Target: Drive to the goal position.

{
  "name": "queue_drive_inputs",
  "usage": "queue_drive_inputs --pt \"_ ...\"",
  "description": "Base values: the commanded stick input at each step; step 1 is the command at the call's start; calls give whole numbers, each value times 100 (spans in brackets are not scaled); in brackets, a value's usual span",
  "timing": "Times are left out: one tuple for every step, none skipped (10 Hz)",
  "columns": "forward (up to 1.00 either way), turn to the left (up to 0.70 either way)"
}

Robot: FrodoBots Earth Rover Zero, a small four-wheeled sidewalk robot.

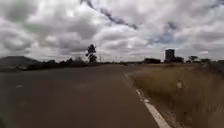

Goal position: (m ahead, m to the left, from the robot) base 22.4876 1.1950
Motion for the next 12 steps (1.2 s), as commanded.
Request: queue_drive_inputs --pt "85 0" --pt "85 0" --pt "85 0" --pt "85 0" --pt "85 0" --pt "85 6" --pt "85 24" --pt "85 28" --pt "85 23" --pt "85 0" --pt "85 0" --pt "85 0"
